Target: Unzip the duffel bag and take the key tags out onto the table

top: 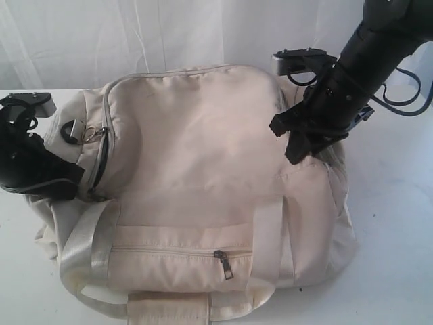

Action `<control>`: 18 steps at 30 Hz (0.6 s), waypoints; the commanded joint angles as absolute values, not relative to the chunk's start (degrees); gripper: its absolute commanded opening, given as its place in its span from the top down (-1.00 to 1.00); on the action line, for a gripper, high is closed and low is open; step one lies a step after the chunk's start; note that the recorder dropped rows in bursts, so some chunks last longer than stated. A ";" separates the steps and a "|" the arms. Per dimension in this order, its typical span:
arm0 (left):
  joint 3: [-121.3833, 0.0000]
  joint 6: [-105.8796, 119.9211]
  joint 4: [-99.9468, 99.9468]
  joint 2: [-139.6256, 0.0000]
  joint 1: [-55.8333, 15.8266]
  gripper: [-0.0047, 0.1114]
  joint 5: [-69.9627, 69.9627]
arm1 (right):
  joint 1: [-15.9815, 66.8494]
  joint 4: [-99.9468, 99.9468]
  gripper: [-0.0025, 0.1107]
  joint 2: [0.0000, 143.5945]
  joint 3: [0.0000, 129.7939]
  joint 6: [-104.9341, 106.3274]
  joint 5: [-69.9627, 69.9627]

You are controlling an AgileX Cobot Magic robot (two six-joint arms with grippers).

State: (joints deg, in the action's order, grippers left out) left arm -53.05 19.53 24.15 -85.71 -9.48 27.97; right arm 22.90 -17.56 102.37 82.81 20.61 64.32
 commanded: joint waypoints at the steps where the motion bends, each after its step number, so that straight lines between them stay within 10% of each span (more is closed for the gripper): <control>1: -52.47 20.83 25.23 -85.49 -9.37 0.92 31.25 | 22.87 -14.26 0.96 101.36 82.54 20.23 69.96; 18: -42.58 24.33 29.93 -71.69 -9.37 0.92 37.00 | 22.87 -9.83 0.96 87.27 68.41 16.26 68.69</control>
State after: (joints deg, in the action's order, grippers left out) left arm -45.18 23.52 27.72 -74.04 -9.48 35.95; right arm 22.90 -12.74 89.41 71.19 16.97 64.22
